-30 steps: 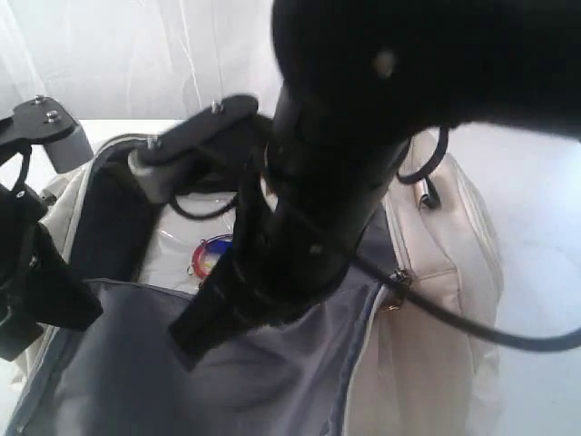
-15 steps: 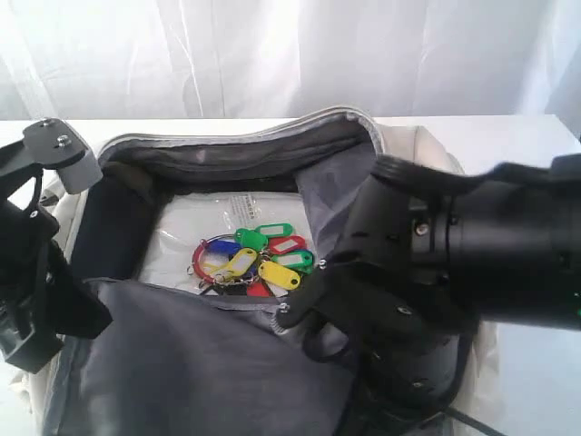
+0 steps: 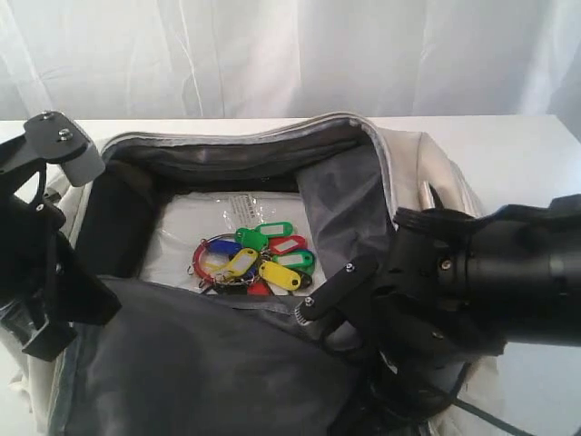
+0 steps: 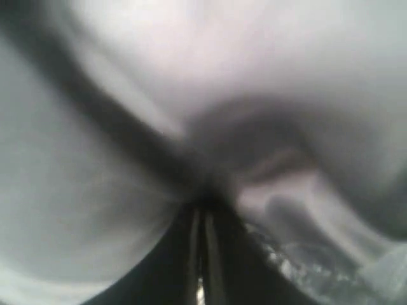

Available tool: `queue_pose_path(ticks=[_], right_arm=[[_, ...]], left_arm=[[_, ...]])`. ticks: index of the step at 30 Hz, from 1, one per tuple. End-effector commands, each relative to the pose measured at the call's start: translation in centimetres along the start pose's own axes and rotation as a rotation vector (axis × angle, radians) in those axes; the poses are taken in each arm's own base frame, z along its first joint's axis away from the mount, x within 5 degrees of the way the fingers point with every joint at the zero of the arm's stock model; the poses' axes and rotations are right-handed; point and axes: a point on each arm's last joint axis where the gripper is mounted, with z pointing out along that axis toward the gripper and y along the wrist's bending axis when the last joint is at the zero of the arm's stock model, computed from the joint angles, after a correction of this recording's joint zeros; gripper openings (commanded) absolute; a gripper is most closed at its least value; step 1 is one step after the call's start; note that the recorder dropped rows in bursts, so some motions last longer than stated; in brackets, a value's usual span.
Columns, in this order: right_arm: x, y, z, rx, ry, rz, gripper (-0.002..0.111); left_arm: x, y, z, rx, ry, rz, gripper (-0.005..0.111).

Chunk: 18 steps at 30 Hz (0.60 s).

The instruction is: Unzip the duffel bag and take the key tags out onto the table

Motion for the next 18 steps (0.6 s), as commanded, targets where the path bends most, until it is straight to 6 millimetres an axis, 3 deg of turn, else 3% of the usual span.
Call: queue_pose_path(ticks=[1,9,12,14,16,18], right_arm=[[-0.7,-2.0,2.1,0.042,0.017,0.065,0.000],[-1.5,-5.2,3.7,0.022,0.000,0.201,0.000],[-1.3,-5.4,3.4,0.004,0.013,0.219,0.000],[-1.0,-5.3,1.5,-0.066,-0.035,0.217,0.000],[-0.2,-5.9,-2.1,-0.096,-0.150,0.230,0.000],[2.1,-7.0,-6.7,-0.098,-0.272,0.253,0.000]], left_arm=[[0.1,0.0,0.3,0.022,0.007,-0.015,0.000],[-0.1,0.2,1.3,0.050,0.025,-0.044,0.000],[-0.2,0.3,1.3,0.049,0.017,-0.048,0.000],[-0.3,0.3,1.2,0.044,0.007,-0.047,0.000],[-1.5,0.0,0.4,0.072,-0.055,-0.077,0.000],[-4.0,0.2,-1.5,0.044,-0.170,-0.096,0.000]])
